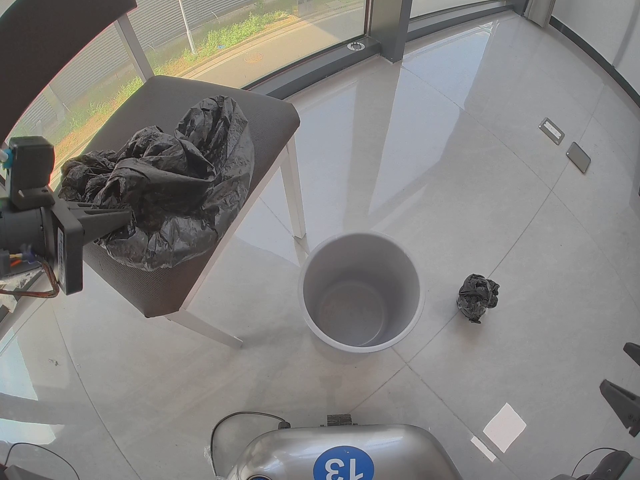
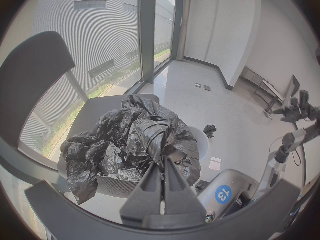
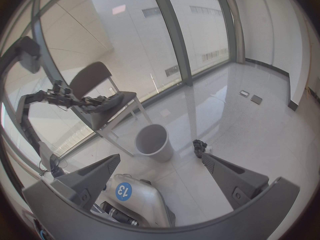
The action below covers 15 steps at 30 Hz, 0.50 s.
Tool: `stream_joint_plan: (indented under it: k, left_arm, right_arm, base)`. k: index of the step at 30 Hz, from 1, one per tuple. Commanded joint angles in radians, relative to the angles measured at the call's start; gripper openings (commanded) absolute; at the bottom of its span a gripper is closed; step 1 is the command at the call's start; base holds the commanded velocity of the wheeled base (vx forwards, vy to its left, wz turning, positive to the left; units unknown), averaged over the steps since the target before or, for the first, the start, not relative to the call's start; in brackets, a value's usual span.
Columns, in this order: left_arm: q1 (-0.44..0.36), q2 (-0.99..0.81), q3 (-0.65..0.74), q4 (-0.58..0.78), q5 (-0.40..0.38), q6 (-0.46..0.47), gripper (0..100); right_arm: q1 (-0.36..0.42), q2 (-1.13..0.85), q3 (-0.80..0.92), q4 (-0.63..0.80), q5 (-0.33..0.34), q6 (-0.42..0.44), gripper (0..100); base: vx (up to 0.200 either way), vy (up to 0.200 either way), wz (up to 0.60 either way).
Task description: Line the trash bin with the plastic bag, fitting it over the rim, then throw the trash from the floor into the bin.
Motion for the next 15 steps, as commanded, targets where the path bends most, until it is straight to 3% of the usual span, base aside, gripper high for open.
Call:
stream_joint_plan:
  k: [1, 4, 15]
  left_arm:
    - [-0.110, -0.006, -0.164, 0.162, -0.035, 0.070, 0]
    - [-0.144, 0.017, -0.186, 0.165, -0.037, 0.113, 0]
    - [-0.290, 0.030, -0.286, 0.208, -0.027, 0.123, 0]
  right_arm:
    - [-0.052, 0.408, -0.125, -0.033, -0.040, 0.031, 100]
    - [-0.049, 0.500, -0.151, -0.083, -0.020, 0.031, 100]
    - [-0.018, 0.718, -0.324, -0.084, 0.173, 0.029, 100]
  base:
    - [0.000, 0.000, 0.00]
    - [0.000, 0.000, 0.00]
    - [0.000, 0.000, 0.00]
